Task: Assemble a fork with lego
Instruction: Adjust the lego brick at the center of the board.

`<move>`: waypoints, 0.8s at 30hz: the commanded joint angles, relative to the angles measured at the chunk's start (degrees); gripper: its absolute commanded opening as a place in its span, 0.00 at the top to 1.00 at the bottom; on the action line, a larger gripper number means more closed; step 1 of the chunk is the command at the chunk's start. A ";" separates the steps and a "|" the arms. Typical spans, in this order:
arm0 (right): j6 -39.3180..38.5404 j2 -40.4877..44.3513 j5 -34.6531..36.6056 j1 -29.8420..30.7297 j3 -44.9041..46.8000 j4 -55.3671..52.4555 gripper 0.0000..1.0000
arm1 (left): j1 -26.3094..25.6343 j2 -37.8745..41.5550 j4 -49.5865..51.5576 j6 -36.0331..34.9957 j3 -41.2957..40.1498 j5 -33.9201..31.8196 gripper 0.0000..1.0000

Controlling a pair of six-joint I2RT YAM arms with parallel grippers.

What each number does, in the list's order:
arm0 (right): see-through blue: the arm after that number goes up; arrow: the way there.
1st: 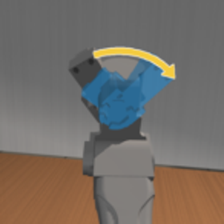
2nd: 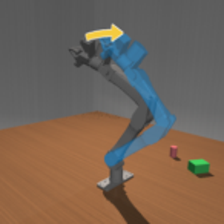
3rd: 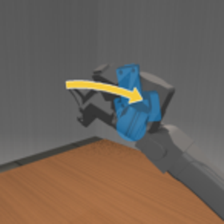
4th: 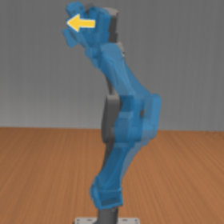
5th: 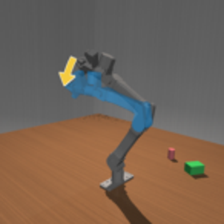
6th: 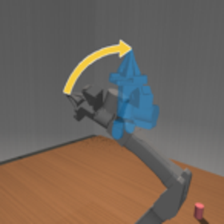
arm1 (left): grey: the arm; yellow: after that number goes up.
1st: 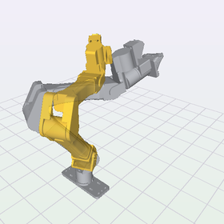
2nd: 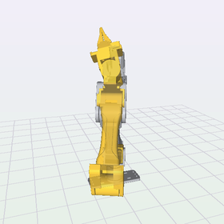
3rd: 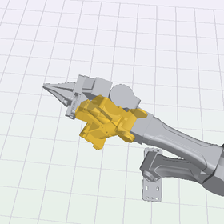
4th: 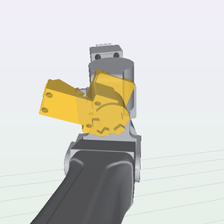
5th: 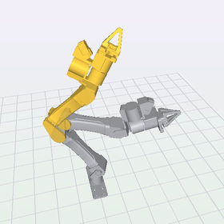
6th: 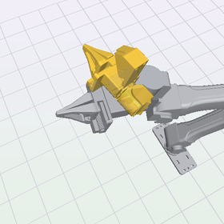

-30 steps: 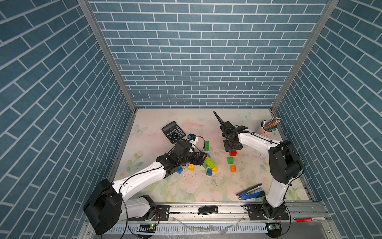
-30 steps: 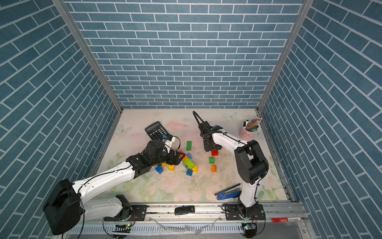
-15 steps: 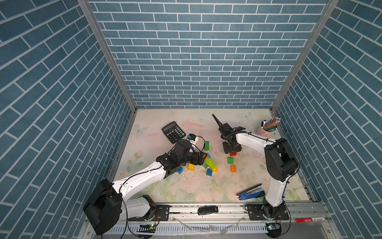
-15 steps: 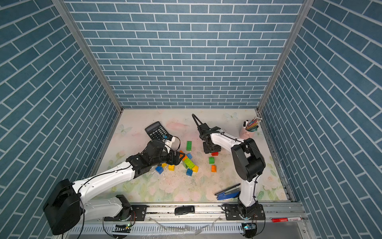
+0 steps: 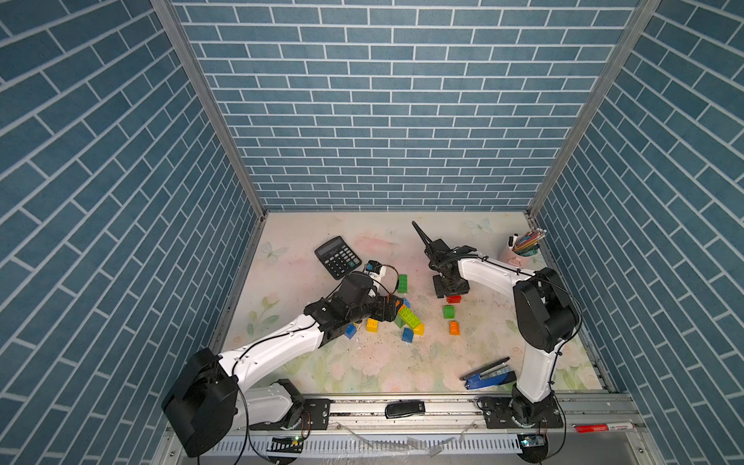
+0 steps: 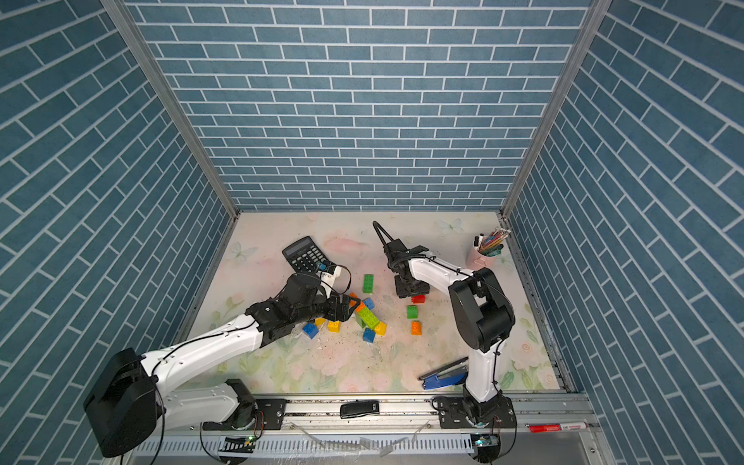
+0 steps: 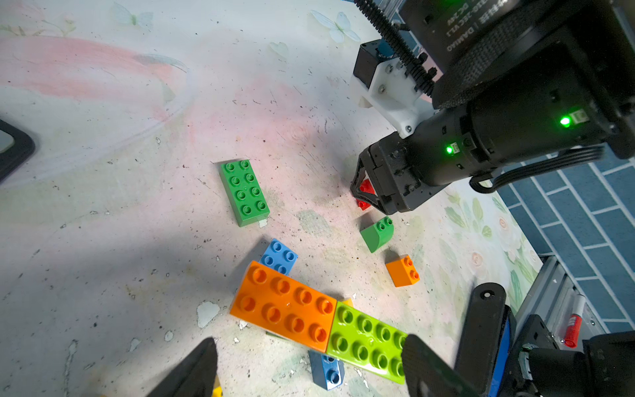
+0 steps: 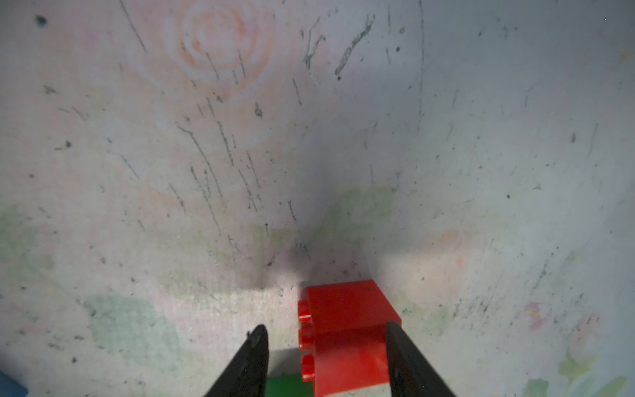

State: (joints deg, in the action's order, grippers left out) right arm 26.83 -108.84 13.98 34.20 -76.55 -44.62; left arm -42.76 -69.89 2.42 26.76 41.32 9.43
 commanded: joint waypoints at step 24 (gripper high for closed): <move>3.41 -4.45 2.35 0.24 -0.18 -4.25 0.53 | 0.22 0.37 0.26 -0.04 -0.71 -0.46 0.15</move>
State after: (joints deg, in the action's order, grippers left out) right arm 27.22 -110.39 18.44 34.44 -77.32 -46.54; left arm -42.76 -69.84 2.74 26.76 41.32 9.23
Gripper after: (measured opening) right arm 0.480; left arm 0.855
